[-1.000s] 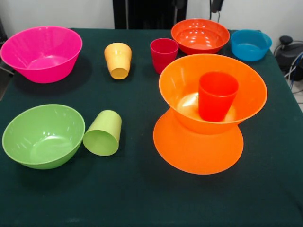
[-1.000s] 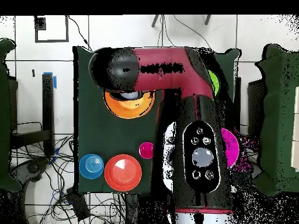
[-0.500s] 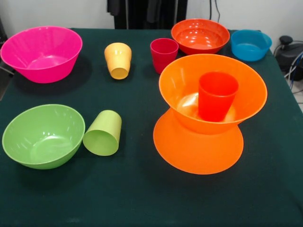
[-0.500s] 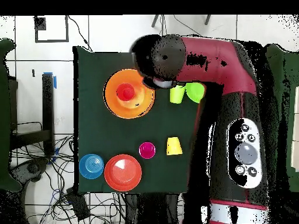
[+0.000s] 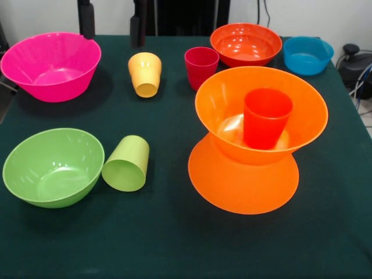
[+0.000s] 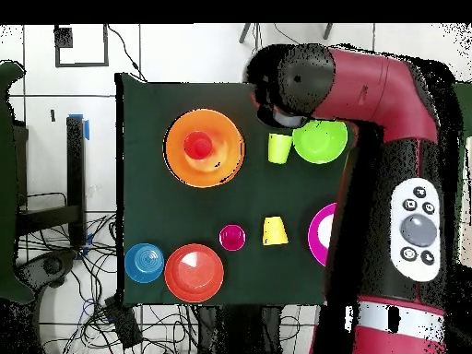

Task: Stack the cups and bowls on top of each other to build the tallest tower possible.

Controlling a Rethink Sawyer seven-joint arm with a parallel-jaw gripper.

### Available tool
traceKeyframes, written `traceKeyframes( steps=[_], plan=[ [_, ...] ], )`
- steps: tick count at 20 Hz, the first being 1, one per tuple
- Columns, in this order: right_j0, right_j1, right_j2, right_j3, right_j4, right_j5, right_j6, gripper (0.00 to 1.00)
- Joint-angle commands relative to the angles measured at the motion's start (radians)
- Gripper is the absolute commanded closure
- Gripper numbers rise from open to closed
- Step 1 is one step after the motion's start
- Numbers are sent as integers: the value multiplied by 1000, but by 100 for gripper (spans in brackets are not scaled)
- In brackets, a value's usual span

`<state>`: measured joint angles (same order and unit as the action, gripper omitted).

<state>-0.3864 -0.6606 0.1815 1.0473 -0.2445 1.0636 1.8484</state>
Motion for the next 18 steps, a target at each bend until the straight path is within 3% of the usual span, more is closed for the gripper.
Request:
traceKeyframes(
  steps=[1,8,15,18],
  plan=[
    [-8,131,65,-61,-79,31,-173,0],
    [-23,202,79,-160,-74,82,-214,0],
    [-8,187,38,-112,-79,4,-145,0],
    [-5,193,32,-120,-81,15,-138,0]
  ],
)
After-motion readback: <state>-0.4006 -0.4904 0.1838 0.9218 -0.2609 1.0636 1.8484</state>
